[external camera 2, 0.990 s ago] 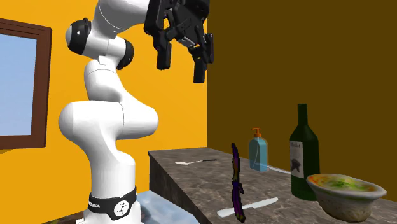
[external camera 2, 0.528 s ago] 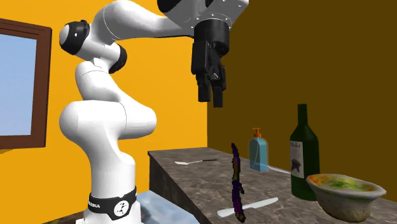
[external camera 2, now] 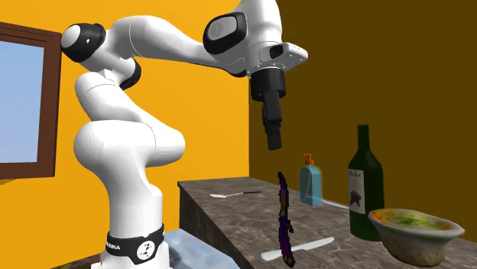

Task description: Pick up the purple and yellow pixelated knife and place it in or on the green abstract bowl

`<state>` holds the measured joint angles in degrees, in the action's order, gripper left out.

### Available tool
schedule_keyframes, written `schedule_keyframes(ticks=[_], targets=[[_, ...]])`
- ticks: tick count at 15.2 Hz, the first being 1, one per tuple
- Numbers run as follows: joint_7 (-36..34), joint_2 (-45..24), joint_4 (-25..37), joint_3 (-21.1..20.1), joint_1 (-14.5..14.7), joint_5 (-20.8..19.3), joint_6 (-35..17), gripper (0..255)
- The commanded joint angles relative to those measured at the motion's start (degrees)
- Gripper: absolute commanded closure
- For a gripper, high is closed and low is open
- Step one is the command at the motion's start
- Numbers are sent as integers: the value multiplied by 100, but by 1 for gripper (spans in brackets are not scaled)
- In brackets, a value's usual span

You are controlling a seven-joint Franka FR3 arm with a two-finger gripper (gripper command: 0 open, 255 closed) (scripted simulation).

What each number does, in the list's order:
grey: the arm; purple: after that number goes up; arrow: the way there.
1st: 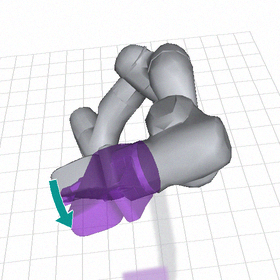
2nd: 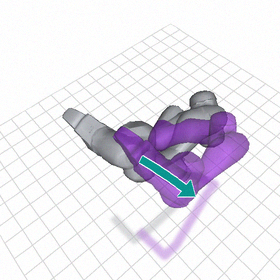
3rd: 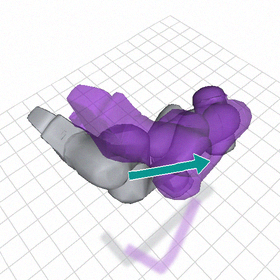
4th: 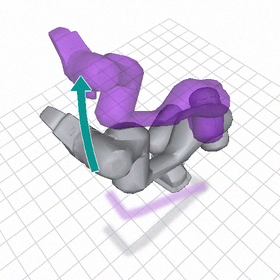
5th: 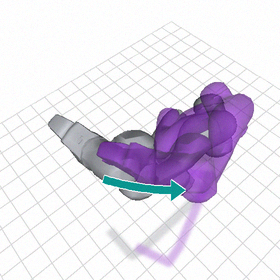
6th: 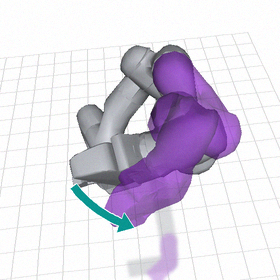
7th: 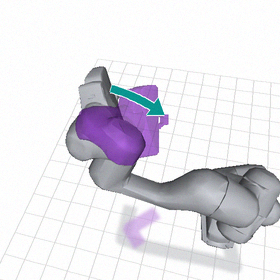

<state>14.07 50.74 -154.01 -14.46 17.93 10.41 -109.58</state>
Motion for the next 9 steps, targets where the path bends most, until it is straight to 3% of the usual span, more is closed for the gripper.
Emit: schedule_keyframes(ticks=[1,4,9], targets=[[61,-31,-185,-217,275,172,-357,0],[150,-71,-403,-500,653,388,-798,0],[159,-283,-673,-605,663,469,-1278,0]])
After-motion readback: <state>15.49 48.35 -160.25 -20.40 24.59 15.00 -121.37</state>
